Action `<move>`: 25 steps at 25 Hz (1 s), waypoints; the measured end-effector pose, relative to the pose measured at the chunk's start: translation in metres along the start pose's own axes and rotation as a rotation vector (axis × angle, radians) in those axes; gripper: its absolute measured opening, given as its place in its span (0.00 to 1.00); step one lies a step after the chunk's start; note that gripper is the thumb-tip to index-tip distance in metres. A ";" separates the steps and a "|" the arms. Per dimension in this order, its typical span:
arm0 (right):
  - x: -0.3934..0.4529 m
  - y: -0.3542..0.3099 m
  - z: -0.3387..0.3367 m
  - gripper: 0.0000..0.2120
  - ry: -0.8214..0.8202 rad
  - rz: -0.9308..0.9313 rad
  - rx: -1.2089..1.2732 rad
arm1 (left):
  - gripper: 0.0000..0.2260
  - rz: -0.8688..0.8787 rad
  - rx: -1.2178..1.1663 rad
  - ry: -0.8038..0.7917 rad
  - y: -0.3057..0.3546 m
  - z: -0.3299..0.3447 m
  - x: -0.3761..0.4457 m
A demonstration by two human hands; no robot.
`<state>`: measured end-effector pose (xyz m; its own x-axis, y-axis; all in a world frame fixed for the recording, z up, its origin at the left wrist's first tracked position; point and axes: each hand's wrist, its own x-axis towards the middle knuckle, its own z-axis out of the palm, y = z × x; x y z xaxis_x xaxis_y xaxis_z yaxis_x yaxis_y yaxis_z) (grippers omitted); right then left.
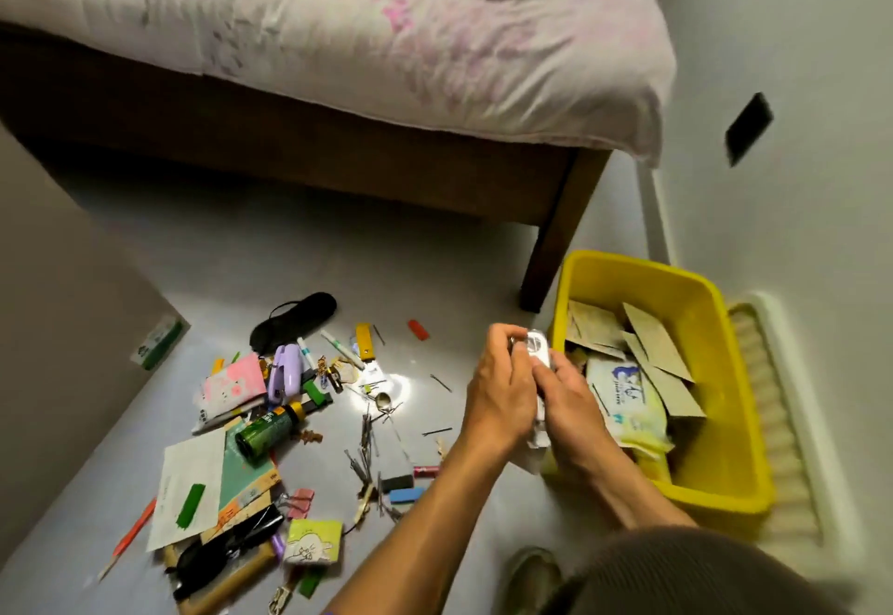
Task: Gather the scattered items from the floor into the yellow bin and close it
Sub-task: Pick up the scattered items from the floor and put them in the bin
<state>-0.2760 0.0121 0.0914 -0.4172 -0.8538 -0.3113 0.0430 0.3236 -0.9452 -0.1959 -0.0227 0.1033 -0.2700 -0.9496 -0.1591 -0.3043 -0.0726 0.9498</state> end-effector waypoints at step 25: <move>0.020 0.039 0.044 0.09 -0.208 0.357 0.049 | 0.19 -0.418 -0.068 0.110 -0.146 -0.100 -0.034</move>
<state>-0.2424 -0.0105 0.0436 -0.1762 -0.7576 -0.6285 0.1968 0.5984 -0.7766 -0.0509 -0.0100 -0.0033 -0.0365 -0.8610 -0.5074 -0.3047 -0.4740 0.8262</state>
